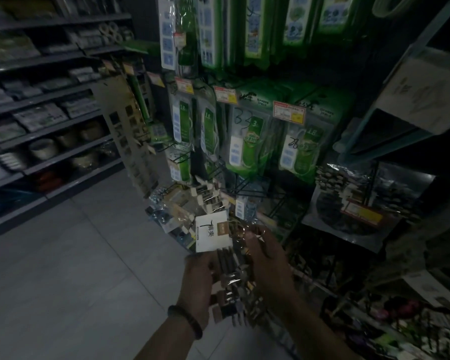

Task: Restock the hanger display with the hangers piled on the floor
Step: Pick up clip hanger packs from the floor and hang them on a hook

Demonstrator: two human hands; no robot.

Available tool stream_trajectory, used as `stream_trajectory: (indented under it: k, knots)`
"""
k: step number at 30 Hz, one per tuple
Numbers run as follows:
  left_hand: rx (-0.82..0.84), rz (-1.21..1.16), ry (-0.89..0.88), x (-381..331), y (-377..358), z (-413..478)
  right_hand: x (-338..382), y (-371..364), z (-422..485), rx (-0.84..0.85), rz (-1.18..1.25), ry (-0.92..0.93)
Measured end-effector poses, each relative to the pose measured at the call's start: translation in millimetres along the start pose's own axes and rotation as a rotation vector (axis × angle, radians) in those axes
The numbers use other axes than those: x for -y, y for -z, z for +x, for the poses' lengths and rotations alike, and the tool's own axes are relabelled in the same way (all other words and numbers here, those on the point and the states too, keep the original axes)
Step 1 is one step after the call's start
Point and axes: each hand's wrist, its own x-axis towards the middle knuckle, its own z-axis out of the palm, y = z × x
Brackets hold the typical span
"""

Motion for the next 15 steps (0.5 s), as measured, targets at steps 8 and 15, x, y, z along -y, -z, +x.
stream_trajectory:
  k: [8,15]
  knots:
    - [0.016,0.198,-0.231,21,-1,18,2,3,-4,0.273,-0.233,0.140]
    - [0.045,0.240,-0.247,11,0,18,3,12,-16,0.440,-0.098,-0.181]
